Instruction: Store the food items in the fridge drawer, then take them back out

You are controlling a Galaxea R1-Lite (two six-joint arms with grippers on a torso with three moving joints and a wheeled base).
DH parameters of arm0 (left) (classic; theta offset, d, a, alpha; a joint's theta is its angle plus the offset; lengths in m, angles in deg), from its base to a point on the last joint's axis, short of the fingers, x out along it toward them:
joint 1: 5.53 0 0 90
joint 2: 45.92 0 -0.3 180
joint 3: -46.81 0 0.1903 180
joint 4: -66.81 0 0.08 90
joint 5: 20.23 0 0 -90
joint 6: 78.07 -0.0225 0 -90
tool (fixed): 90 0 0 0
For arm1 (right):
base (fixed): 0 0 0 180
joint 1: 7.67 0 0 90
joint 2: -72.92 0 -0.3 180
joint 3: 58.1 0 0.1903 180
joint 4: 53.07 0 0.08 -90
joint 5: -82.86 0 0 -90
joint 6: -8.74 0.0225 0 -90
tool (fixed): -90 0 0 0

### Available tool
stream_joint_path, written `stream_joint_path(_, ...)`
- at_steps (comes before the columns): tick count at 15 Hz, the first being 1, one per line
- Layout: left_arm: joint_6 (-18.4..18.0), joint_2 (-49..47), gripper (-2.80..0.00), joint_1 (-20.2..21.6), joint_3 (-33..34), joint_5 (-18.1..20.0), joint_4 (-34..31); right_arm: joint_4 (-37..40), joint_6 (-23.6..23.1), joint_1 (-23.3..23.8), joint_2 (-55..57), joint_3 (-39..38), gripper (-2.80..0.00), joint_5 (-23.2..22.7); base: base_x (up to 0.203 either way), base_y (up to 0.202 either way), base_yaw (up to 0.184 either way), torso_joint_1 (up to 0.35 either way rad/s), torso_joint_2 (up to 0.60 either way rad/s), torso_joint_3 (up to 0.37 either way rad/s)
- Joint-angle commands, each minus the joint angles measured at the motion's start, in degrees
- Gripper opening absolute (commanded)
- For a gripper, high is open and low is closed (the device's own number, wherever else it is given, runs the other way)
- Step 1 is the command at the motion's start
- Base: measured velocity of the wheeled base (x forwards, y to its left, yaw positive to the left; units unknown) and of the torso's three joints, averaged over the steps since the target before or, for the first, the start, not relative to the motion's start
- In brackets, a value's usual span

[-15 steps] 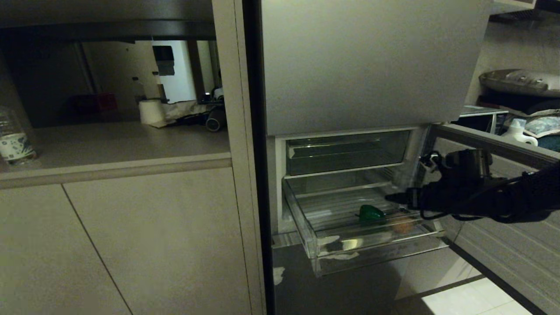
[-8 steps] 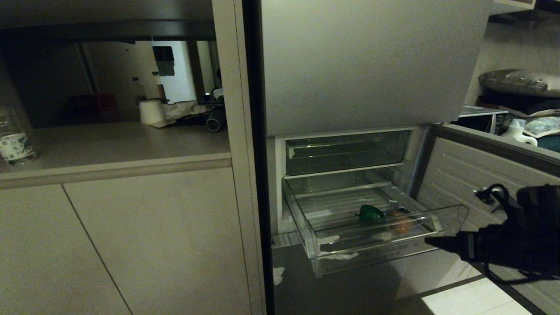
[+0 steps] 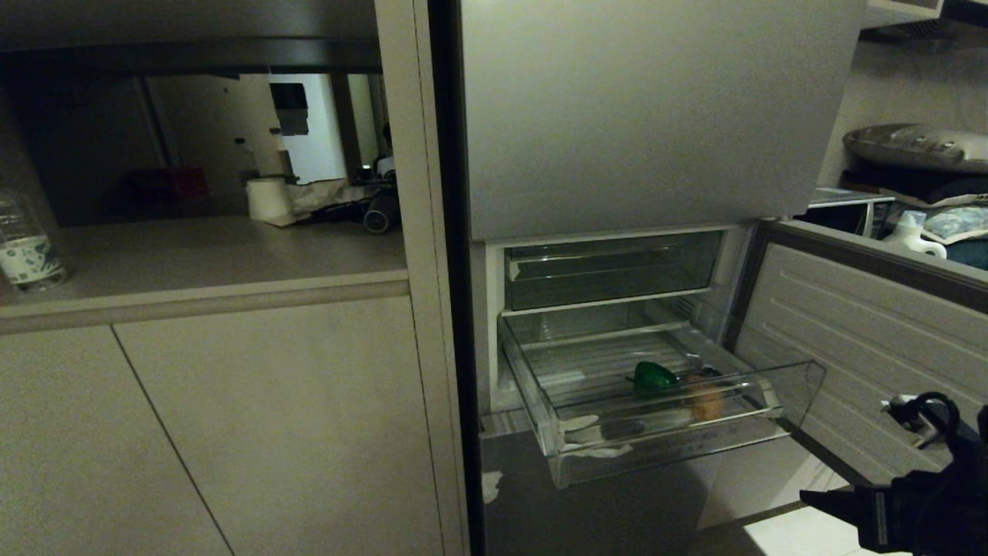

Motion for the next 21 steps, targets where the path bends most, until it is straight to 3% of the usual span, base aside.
stream_joint_path(1,0.01,-0.09,-2.8,0.0,0.0,-0.01,-0.02,-0.42,-0.19,-0.16,11.04,4.8,-2.8,-0.23,0.0,0.0,0.0,0.0,0.0,0.0)
stream_joint_path(7,0.01,-0.09,-2.8,0.0,0.0,-0.01,-0.02,-1.8,-0.6,-0.93,32.52,21.59,-2.8,-0.33,0.0,0.0,0.0,0.0,0.0,0.0)
stream_joint_path(12,0.01,-0.09,-2.8,0.0,0.0,-0.01,-0.02,-2.23,0.16,-2.88,41.64,34.76,-2.8,-0.58,0.0,0.0,0.0,0.0,0.0,0.0)
stream_joint_path(15,0.01,-0.09,-2.8,0.0,0.0,-0.01,0.03,-7.08,1.34,-4.51,48.16,41.36,-2.8,-3.82,0.0,0.0,0.0,0.0,0.0,0.0)
stream_joint_path(21,0.01,-0.09,-2.8,0.0,0.0,-0.01,-0.02,-12.17,4.52,-7.38,59.32,59.26,-2.8,-4.65,0.0,0.0,0.0,0.0,0.0,0.0)
